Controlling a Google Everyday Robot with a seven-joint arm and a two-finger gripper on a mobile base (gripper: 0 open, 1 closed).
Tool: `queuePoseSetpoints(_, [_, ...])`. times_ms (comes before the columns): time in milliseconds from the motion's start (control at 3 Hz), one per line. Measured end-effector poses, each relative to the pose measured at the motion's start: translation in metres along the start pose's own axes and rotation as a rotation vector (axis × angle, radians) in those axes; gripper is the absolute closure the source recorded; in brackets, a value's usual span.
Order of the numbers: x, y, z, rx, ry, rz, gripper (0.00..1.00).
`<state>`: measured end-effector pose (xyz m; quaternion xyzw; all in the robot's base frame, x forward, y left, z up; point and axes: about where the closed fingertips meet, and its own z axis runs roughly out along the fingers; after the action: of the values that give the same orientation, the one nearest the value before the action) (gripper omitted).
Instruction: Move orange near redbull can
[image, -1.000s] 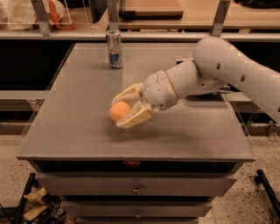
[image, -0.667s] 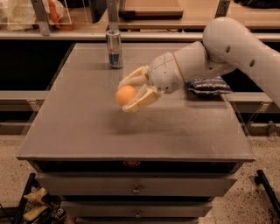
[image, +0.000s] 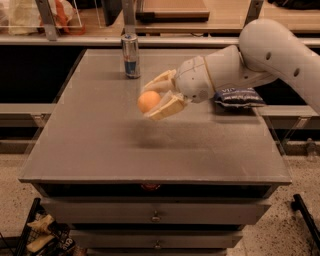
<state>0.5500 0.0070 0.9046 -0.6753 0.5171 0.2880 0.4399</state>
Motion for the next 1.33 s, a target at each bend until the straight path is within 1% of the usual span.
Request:
queuePoseSetpoints(333, [0.015, -0.038, -0.02, 0.126, 0.029, 0.051, 1.0])
queuePoseSetpoints(667, [0.039, -0.078, -0.036, 0.223, 0.065, 0.117, 1.0])
queuePoseSetpoints(1000, [0.068, -0.117, -0.045, 0.302, 0.083, 0.195, 1.0])
queuePoseSetpoints(1333, [0.072, -0.123, -0.049, 0.317, 0.085, 0.209, 1.0])
